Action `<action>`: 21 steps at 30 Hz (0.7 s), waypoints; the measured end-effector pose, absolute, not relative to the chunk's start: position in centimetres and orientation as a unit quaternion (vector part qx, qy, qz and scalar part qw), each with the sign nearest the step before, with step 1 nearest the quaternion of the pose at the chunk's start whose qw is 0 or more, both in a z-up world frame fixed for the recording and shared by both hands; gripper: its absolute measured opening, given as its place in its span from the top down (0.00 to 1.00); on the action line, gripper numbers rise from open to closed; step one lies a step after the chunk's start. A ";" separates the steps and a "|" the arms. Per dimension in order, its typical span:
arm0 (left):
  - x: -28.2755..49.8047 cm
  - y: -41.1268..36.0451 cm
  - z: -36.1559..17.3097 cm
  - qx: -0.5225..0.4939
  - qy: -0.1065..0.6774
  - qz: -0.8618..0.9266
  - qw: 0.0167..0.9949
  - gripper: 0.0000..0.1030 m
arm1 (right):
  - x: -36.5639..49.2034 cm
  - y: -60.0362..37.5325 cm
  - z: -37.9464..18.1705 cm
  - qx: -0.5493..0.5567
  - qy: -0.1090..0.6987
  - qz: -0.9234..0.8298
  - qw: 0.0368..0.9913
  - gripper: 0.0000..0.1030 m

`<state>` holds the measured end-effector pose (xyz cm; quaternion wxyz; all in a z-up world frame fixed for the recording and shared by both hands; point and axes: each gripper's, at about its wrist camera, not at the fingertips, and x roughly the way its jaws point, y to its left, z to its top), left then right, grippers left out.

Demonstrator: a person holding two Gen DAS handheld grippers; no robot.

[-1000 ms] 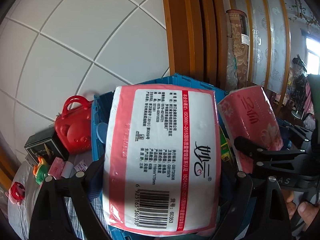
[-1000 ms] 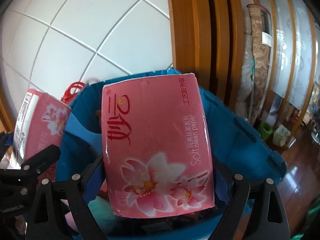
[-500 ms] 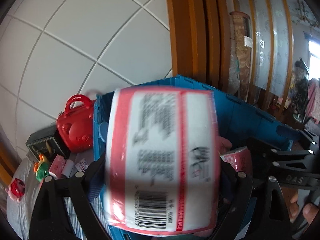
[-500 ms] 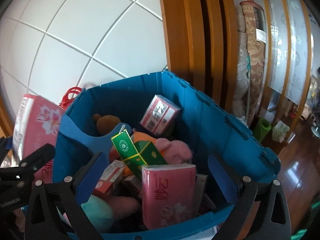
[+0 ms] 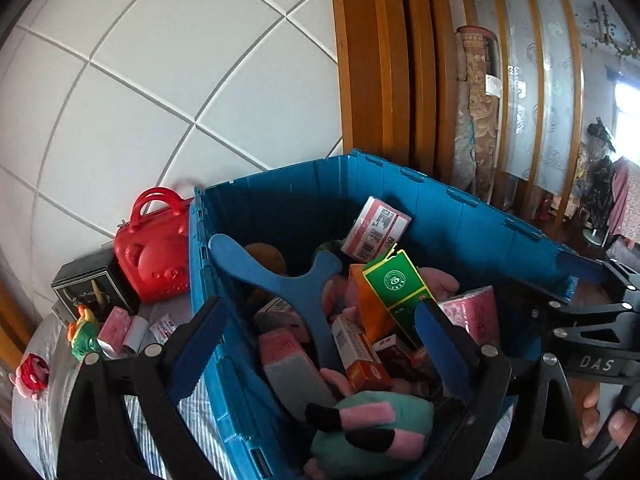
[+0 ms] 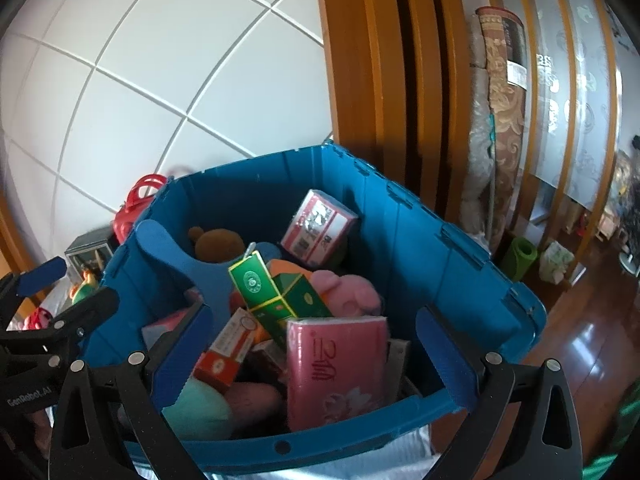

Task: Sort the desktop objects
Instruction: 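Open both tools to drop the tissue packs into the bin, then move both tools back over the remaining objects on the bed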

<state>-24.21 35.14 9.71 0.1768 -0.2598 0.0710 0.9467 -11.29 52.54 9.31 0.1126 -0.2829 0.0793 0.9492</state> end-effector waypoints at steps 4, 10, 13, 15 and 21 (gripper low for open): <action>-23.6 34.3 9.9 -0.261 0.065 0.946 0.182 0.07 | -11.1 51.8 9.4 -0.284 0.072 0.949 0.112 0.00; -22.0 31.6 10.5 -0.238 0.048 0.953 0.181 0.07 | -10.4 49.5 10.3 -0.277 0.052 0.954 0.105 0.00; -21.4 29.2 10.8 -0.229 0.035 0.959 0.163 0.07 | -10.1 47.6 11.0 -0.266 0.040 0.958 0.097 0.00; -21.2 27.8 11.0 -0.225 0.027 0.961 0.156 0.07 | -9.9 46.1 11.5 -0.259 0.036 0.961 0.091 0.00; -20.6 21.3 10.7 -0.223 0.012 0.966 0.132 0.07 | -9.6 40.4 12.7 -0.237 0.025 0.970 0.057 0.00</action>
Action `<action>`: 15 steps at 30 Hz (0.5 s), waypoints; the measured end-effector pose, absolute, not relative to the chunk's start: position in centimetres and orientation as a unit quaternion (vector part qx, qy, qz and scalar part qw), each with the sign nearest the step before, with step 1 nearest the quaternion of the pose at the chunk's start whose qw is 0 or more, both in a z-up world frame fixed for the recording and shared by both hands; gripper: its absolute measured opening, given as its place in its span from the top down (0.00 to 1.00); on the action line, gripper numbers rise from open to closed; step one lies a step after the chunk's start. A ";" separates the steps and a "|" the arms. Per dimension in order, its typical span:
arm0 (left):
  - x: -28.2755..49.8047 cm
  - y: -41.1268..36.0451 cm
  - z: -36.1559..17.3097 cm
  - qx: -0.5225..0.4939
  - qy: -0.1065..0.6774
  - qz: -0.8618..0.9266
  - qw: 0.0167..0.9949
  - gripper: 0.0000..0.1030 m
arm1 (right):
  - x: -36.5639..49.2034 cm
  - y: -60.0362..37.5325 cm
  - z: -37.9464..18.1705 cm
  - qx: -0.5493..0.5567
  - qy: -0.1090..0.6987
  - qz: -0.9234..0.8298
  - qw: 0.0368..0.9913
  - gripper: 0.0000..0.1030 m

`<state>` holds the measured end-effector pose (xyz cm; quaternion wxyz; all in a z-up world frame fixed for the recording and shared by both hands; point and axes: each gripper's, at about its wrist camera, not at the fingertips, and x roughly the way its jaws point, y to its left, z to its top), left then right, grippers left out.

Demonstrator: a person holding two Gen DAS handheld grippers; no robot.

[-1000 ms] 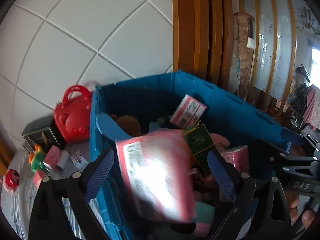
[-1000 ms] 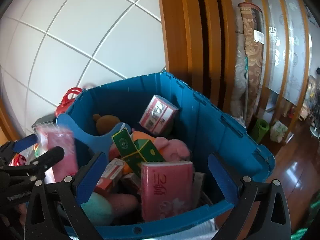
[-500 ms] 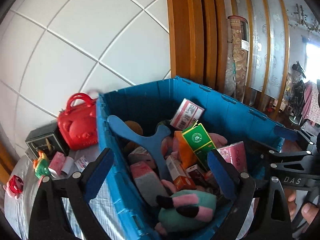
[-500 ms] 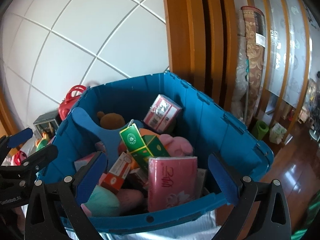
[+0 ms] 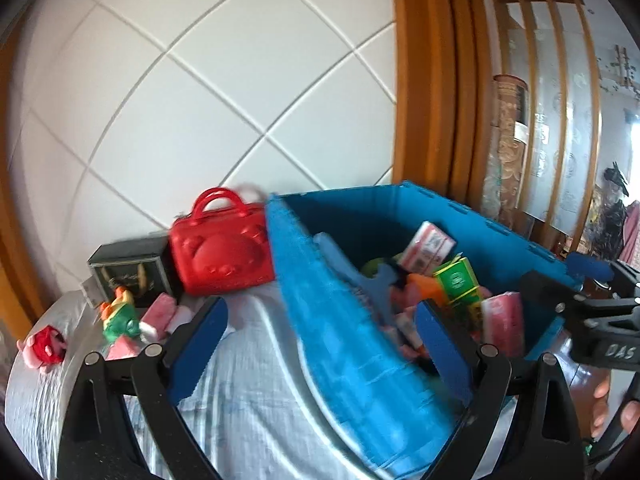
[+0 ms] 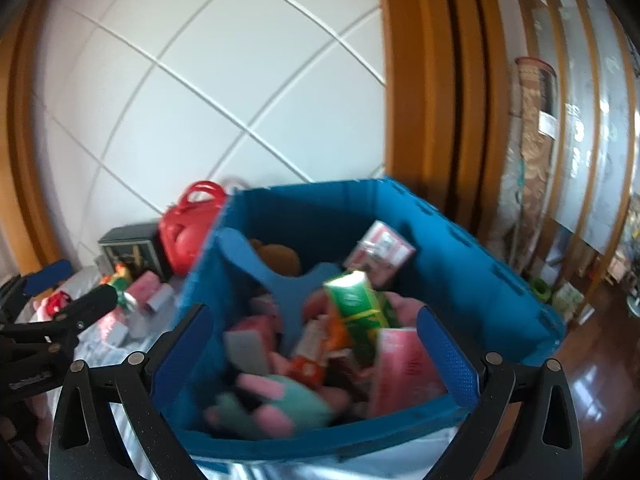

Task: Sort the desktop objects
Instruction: 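Move both tools back over the remaining objects on the bed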

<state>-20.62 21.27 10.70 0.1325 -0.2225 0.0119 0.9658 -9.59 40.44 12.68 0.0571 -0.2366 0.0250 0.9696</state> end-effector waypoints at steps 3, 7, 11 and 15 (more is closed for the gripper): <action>-20.9 17.3 9.9 -0.239 0.010 0.963 0.125 0.07 | -10.1 36.7 13.2 -0.232 0.014 0.972 0.032 0.00; -22.2 10.6 7.8 -0.262 0.004 0.962 0.079 0.07 | -11.6 31.7 13.1 -0.238 0.003 0.971 0.005 0.00; -23.5 3.9 5.3 -0.294 -0.004 0.955 0.036 0.07 | -14.0 26.5 12.3 -0.254 0.002 0.967 -0.029 0.00; -25.1 -2.9 1.2 -0.336 -0.008 0.942 -0.018 0.07 | -17.0 22.2 10.4 -0.279 0.003 0.959 -0.057 0.00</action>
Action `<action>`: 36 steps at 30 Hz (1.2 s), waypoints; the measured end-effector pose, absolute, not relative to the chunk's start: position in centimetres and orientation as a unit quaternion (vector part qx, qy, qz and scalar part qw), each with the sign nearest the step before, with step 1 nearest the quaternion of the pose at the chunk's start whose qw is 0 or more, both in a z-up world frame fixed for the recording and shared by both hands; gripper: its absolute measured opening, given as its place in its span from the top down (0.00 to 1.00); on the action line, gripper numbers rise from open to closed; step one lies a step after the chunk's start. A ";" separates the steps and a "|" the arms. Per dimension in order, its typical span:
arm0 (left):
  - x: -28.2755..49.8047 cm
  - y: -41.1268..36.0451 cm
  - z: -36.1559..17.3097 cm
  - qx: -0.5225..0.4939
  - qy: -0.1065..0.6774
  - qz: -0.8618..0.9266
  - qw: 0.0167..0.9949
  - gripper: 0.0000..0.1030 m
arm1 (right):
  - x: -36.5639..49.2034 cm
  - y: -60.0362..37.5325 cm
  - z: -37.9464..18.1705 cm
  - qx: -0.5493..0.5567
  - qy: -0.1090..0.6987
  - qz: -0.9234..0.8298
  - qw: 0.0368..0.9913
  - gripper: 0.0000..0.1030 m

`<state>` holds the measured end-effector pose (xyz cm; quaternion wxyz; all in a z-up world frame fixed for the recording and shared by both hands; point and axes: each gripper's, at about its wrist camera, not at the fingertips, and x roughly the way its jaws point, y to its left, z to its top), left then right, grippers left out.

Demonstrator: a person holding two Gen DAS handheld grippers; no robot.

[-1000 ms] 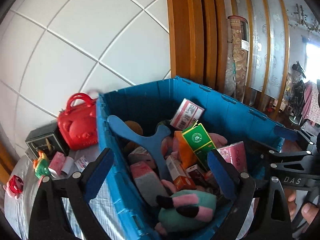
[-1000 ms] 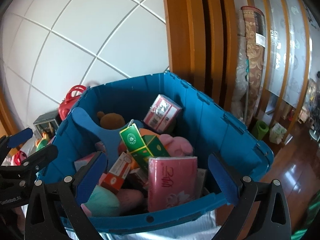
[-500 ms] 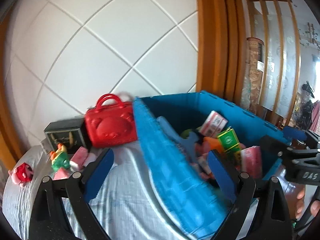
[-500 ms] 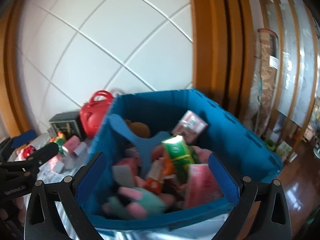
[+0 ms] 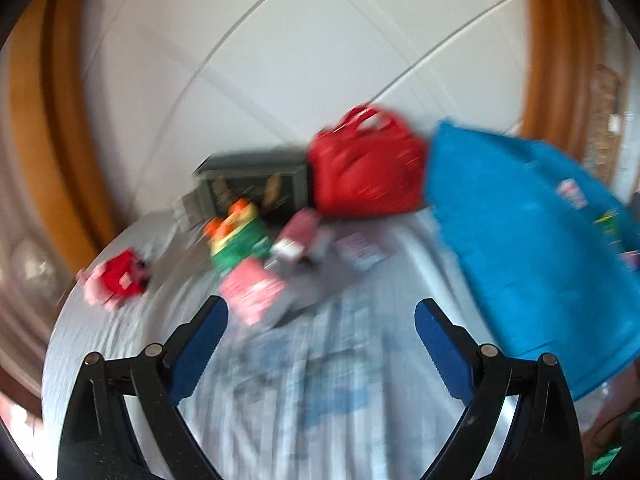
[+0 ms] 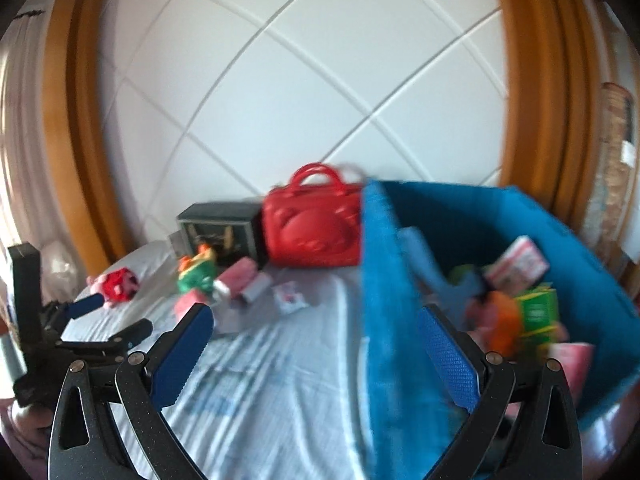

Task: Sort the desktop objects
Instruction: 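Move both tools back over the remaining objects on the bed, then grasp a pink tissue pack with the left tool while the right grasps the clear floss box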

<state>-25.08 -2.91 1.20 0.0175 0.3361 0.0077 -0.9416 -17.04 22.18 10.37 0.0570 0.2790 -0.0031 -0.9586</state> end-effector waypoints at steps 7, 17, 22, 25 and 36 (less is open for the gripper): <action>-28.1 -13.2 -6.2 0.424 0.060 -0.897 0.113 0.07 | -24.6 17.0 3.8 0.359 -0.005 -0.930 0.078 0.00; -37.7 -15.8 -12.0 0.473 0.106 -0.865 0.129 0.07 | -35.8 15.6 -5.4 0.444 -0.012 -0.892 0.083 0.00; -44.9 -15.4 -14.4 0.480 0.162 -0.855 0.112 0.07 | -40.3 16.9 -9.4 0.470 -0.021 -0.880 0.071 0.00; -48.4 -14.8 -15.6 0.483 0.167 -0.853 0.105 0.07 | -42.0 17.2 -11.9 0.489 -0.023 -0.870 0.065 0.00; -48.4 -16.4 -22.8 0.552 0.041 -0.818 0.156 0.07 | -45.9 11.9 -17.0 0.536 -0.011 -0.837 0.111 0.00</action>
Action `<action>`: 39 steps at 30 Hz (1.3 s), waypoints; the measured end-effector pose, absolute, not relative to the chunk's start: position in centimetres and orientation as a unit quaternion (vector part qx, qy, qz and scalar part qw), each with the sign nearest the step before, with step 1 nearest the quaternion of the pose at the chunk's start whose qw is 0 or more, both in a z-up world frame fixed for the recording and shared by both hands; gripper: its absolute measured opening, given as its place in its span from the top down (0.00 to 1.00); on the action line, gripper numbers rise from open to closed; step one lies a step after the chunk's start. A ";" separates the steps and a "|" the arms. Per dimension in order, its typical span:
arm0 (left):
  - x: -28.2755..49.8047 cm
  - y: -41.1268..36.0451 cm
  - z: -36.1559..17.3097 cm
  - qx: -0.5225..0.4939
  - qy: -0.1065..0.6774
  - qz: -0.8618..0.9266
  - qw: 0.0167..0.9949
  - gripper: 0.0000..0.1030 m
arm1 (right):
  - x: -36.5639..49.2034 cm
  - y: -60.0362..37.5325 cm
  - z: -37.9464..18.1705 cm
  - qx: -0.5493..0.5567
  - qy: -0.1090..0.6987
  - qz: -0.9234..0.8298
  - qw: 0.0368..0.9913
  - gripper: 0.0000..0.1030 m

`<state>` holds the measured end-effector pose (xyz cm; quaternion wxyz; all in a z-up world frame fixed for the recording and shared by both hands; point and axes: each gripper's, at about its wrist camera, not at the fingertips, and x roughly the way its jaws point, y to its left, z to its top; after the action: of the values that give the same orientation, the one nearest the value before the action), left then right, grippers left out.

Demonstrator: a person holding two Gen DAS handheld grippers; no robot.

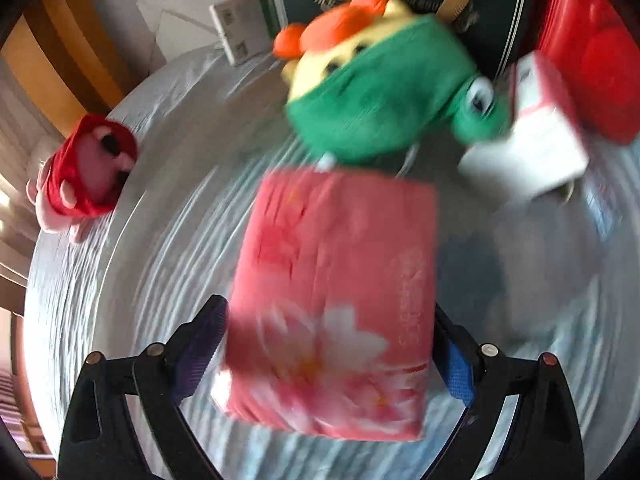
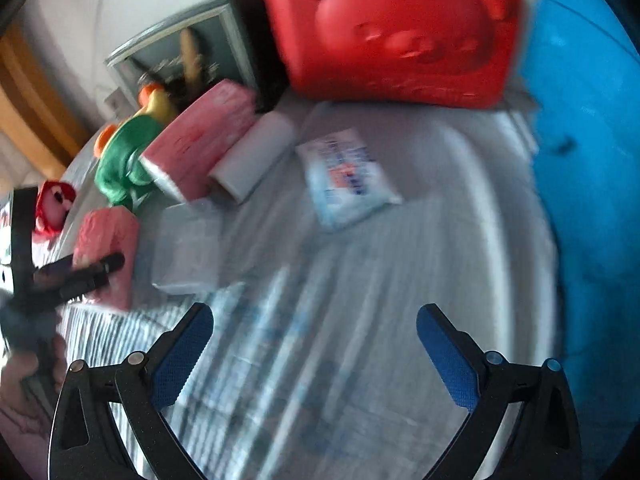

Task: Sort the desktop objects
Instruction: 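Grasp a pink tissue pack with the left tool while the right grasps the clear floss box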

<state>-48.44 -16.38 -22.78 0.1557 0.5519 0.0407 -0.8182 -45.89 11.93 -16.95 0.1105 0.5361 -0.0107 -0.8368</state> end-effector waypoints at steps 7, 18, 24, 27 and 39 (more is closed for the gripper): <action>-47.7 -17.6 -22.5 0.538 0.040 -0.832 0.126 0.07 | -48.8 4.3 -19.0 0.550 0.015 -0.822 0.144 0.00; -48.9 -17.9 -23.7 0.546 0.045 -0.830 0.106 0.20 | -51.2 0.4 -21.6 0.588 0.046 -0.798 0.127 0.24; -47.7 -17.9 -22.8 0.546 0.057 -0.829 0.107 0.22 | -50.7 -0.5 -22.2 0.592 0.073 -0.790 0.145 0.41; -46.2 -17.8 -21.4 0.535 0.054 -0.836 0.110 0.22 | -48.8 0.1 -20.7 0.580 0.072 -0.796 0.161 0.41; -34.1 -12.1 -7.9 0.426 0.046 -0.900 0.081 0.22 | -35.6 3.9 -6.0 0.458 0.066 -0.872 0.159 0.41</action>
<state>-34.13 -12.08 -7.88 0.0806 0.4257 0.0463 -0.9001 -35.56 3.94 -6.00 0.1586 0.4578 0.0656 -0.8723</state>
